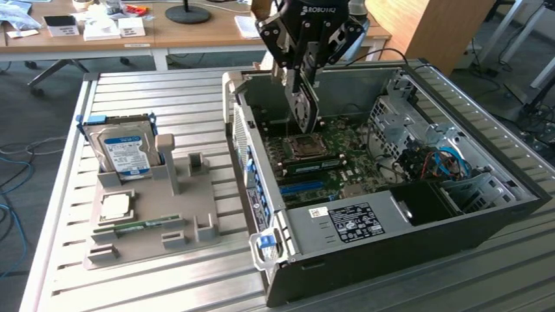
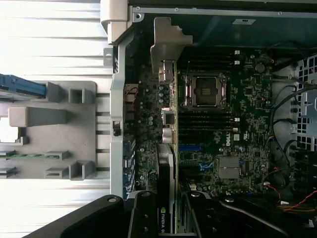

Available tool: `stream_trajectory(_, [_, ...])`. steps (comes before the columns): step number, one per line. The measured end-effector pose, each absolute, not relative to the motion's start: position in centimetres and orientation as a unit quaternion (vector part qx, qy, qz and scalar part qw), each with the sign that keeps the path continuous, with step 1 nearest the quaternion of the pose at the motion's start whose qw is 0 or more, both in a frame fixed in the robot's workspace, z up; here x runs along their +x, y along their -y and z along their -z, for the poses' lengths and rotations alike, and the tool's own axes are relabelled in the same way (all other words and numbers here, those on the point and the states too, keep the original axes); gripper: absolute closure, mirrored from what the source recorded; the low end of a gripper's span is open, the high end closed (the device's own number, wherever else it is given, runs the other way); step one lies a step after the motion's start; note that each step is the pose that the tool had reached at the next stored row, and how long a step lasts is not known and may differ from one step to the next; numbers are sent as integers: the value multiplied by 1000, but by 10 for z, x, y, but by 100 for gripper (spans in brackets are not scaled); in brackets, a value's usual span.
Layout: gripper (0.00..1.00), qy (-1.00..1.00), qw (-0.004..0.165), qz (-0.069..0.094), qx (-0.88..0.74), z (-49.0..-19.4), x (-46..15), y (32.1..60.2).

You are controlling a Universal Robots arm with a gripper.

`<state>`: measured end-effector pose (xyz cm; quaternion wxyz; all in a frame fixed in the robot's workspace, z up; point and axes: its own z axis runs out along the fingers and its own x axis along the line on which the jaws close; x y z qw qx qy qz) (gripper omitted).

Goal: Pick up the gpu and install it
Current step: 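Pick up the gpu and move the gpu toward the slot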

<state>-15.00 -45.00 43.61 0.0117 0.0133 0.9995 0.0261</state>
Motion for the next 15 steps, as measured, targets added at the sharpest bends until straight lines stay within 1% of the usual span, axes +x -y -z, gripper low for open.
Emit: stream_trajectory(15, [73,-1000,12,-26,13,-436,-135,450])
